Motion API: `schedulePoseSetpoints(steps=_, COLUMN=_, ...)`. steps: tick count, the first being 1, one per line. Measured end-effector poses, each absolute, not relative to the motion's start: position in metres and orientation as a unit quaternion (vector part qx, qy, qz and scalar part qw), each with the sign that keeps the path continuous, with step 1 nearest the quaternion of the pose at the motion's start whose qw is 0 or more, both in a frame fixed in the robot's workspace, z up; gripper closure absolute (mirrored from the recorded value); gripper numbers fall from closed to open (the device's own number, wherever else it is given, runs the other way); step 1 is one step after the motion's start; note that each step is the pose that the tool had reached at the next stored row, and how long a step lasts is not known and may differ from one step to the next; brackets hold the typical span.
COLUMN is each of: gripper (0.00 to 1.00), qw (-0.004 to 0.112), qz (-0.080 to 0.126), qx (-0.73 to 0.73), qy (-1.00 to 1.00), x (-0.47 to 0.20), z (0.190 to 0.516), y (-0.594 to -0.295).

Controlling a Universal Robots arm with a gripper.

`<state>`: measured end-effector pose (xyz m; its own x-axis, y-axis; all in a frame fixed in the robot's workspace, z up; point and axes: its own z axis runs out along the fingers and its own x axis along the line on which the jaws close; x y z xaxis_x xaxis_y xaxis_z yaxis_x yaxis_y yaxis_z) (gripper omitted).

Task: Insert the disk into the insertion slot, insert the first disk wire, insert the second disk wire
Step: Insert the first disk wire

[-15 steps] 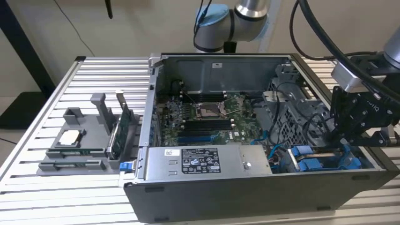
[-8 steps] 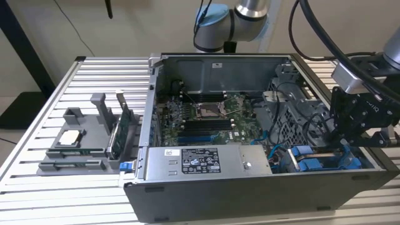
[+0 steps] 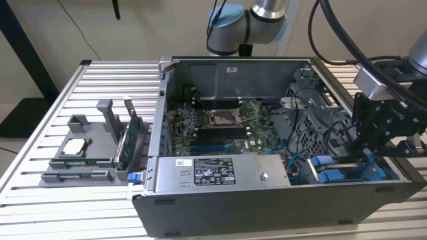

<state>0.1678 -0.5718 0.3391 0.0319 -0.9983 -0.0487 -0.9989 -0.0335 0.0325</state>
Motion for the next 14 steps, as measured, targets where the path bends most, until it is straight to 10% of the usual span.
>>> schedulePoseSetpoints(steps=14, gripper=0.81, qw=0.008, qz=0.031, qx=-0.715, qy=0.699, x=0.1678, z=0.3375, y=-0.5706)
